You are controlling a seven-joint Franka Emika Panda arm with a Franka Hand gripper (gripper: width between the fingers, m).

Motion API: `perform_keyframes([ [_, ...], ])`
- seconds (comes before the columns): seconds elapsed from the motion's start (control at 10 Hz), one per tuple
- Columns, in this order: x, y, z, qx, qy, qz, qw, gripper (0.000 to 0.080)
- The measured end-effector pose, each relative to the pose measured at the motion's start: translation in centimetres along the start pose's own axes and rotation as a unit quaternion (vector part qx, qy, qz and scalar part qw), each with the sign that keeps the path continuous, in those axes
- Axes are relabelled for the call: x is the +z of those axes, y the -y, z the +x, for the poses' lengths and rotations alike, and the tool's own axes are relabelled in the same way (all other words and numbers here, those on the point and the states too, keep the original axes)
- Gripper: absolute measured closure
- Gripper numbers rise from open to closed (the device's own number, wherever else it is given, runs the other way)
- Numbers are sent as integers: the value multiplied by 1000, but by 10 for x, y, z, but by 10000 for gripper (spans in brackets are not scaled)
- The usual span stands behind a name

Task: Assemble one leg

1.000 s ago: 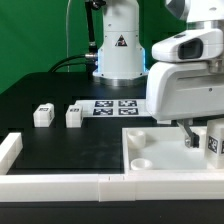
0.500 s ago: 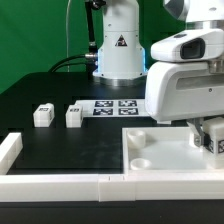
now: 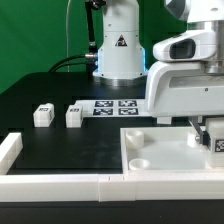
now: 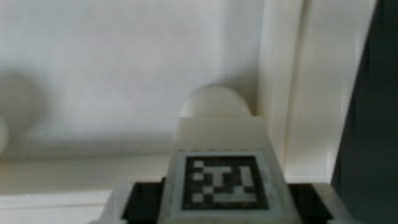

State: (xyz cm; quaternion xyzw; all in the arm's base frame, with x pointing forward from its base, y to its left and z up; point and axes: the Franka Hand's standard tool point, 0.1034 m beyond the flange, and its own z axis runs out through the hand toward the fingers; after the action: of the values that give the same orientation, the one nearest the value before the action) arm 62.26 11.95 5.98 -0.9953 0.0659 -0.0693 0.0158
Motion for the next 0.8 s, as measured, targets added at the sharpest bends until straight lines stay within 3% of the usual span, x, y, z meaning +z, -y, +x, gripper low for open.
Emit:
perform_keyframes([
  [0.3, 2, 0, -1, 232, 0, -3, 973, 515],
  [0.6, 5, 6, -4, 432, -6, -11, 902, 516],
  [0.8, 6, 6, -4, 518, 0, 1, 855, 519],
])
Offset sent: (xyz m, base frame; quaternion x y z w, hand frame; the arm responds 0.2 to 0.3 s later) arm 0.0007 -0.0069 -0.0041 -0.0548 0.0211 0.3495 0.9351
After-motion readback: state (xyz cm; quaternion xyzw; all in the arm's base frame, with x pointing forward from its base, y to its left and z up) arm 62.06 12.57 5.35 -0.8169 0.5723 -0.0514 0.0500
